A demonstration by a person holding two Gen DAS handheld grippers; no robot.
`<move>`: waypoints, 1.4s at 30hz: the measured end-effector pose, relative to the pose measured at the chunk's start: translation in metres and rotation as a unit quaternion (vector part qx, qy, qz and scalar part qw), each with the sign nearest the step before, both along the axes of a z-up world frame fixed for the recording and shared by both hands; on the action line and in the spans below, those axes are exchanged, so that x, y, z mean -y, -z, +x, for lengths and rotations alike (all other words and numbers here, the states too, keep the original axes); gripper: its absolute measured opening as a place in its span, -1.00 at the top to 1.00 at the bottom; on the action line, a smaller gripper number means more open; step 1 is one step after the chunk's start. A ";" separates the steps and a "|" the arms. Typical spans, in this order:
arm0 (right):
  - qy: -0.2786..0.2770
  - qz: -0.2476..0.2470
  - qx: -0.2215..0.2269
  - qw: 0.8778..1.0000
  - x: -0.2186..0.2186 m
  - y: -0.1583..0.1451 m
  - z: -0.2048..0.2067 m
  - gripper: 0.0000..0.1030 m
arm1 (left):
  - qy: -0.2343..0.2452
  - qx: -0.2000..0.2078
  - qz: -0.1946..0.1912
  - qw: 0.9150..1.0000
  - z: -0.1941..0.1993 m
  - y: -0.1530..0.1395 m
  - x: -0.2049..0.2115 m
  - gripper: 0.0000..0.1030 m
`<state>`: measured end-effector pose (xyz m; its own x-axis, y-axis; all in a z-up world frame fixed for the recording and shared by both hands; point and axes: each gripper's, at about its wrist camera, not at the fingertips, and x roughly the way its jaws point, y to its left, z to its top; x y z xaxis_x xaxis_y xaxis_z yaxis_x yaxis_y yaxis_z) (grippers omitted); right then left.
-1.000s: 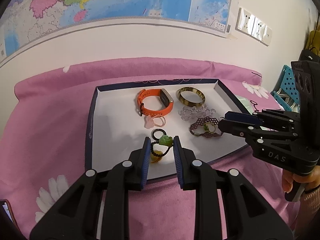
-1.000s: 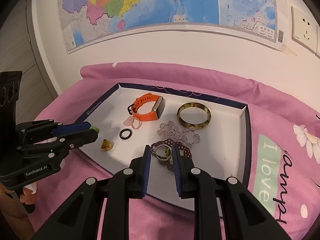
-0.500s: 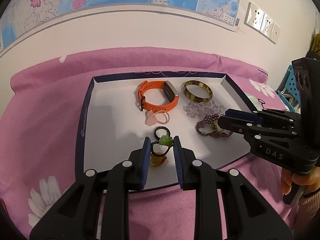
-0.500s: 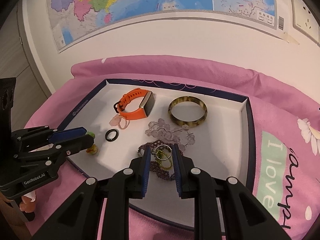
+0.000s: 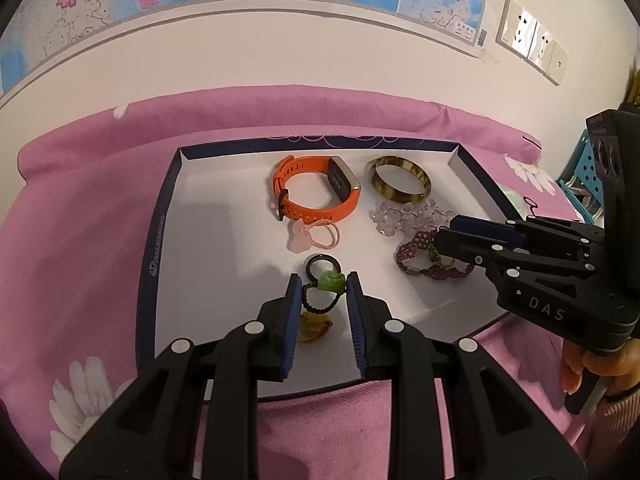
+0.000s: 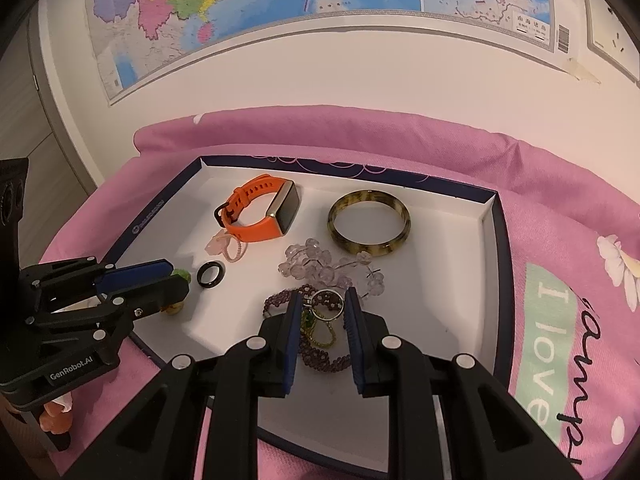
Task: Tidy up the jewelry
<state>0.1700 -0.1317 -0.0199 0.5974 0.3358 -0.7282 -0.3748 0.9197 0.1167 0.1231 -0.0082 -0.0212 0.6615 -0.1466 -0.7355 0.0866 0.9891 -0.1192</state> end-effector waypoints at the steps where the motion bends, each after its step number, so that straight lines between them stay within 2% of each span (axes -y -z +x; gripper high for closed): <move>1: 0.000 0.000 0.000 1.000 0.000 0.000 0.000 0.61 | 0.000 -0.001 0.000 1.000 0.000 0.000 0.000 0.55; 17: 0.002 -0.005 -0.002 1.000 -0.003 0.003 0.003 0.56 | -0.006 -0.018 0.004 1.000 0.006 0.010 0.000 0.49; 20: 0.004 -0.005 0.001 1.000 -0.002 0.003 0.002 0.38 | -0.008 -0.017 0.005 1.000 0.005 0.010 0.000 0.36; 23: 0.005 -0.003 0.005 1.000 -0.002 0.000 -0.002 0.32 | -0.012 -0.013 0.006 1.000 0.002 0.008 -0.001 0.15; 24: 0.006 -0.003 0.007 1.000 -0.002 -0.001 -0.003 0.28 | -0.014 -0.012 0.005 1.000 0.000 0.007 -0.002 -0.03; 26: 0.007 0.001 0.012 1.000 -0.001 -0.004 -0.007 0.26 | -0.016 -0.009 0.003 1.000 -0.004 0.004 -0.004 -0.12; 28: 0.007 0.004 0.016 1.000 0.001 -0.007 -0.012 0.19 | -0.016 -0.006 0.002 1.000 -0.008 0.001 -0.006 -0.35; 29: 0.007 0.005 0.020 1.000 0.002 -0.009 -0.016 0.08 | -0.019 -0.003 0.004 1.000 -0.010 -0.001 -0.007 -0.41; 31: 0.009 0.007 0.029 1.000 0.004 -0.012 -0.023 0.01 | -0.022 0.007 0.011 1.000 -0.017 -0.004 -0.008 -0.58; 32: 0.009 0.009 0.030 0.999 0.005 -0.013 -0.027 -0.09 | -0.024 0.011 0.014 1.000 -0.021 -0.006 -0.009 -0.65; 33: 0.013 0.012 0.033 0.999 0.007 -0.014 -0.031 -0.29 | -0.028 0.016 0.017 0.999 -0.026 -0.008 -0.010 -0.83; 34: 0.019 0.013 0.037 0.999 0.008 -0.014 -0.036 -0.33 | -0.031 0.022 0.017 0.999 -0.030 -0.010 -0.011 -0.87; 35: 0.021 0.012 0.043 0.999 0.009 -0.015 -0.042 -0.35 | -0.033 0.025 0.018 0.999 -0.034 -0.011 -0.012 -0.87; 37: 0.025 0.006 0.051 0.998 0.008 -0.016 -0.053 -0.58 | -0.036 0.029 0.018 0.999 -0.041 -0.013 -0.014 -0.89; 38: 0.029 0.005 0.056 0.998 0.008 -0.016 -0.057 -0.76 | -0.040 0.028 0.019 0.999 -0.044 -0.013 -0.015 -0.89; 42: 0.038 0.003 0.065 0.997 0.009 -0.015 -0.075 -0.86 | -0.053 0.031 0.030 0.998 -0.060 -0.013 -0.017 -0.89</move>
<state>0.0947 -0.1410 -0.0046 0.7103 0.2908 -0.6410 -0.3172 0.9452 0.0773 0.0631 0.0088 -0.0084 0.7149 -0.0307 -0.6985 -0.0138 0.9982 -0.0579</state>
